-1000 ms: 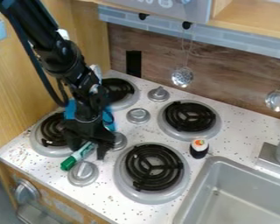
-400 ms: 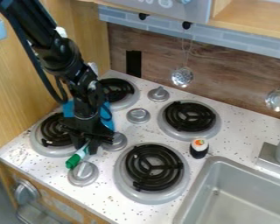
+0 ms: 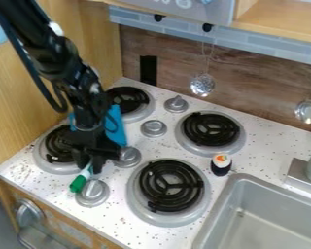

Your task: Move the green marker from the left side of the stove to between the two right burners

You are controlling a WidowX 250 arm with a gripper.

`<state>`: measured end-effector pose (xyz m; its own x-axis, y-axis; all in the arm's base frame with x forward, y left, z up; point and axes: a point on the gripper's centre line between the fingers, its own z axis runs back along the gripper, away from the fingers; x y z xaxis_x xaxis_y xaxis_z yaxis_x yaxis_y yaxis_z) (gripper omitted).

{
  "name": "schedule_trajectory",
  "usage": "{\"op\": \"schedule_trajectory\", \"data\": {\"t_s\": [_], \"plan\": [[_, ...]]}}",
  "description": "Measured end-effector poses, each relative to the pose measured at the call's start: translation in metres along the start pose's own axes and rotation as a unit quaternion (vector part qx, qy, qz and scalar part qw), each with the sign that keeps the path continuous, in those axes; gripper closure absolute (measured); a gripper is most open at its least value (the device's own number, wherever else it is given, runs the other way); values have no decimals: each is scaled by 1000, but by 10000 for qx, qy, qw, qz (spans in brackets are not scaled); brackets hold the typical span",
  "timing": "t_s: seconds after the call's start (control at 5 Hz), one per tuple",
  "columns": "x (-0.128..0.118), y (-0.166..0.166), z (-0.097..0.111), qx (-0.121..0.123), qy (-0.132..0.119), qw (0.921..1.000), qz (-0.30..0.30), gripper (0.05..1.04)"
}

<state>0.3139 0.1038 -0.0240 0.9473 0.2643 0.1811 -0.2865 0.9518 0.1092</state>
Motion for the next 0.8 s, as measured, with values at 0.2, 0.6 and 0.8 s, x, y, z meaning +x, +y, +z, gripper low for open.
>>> {"op": "schedule_trajectory", "data": {"t_s": [0.2, 0.6, 0.8], "plan": [[9, 0, 40, -204, -419, 9989, 73, 724], [11, -15, 59, -535, -387, 9978, 16, 724], [19, -45, 56, -724, -258, 9969, -170, 724]]}}
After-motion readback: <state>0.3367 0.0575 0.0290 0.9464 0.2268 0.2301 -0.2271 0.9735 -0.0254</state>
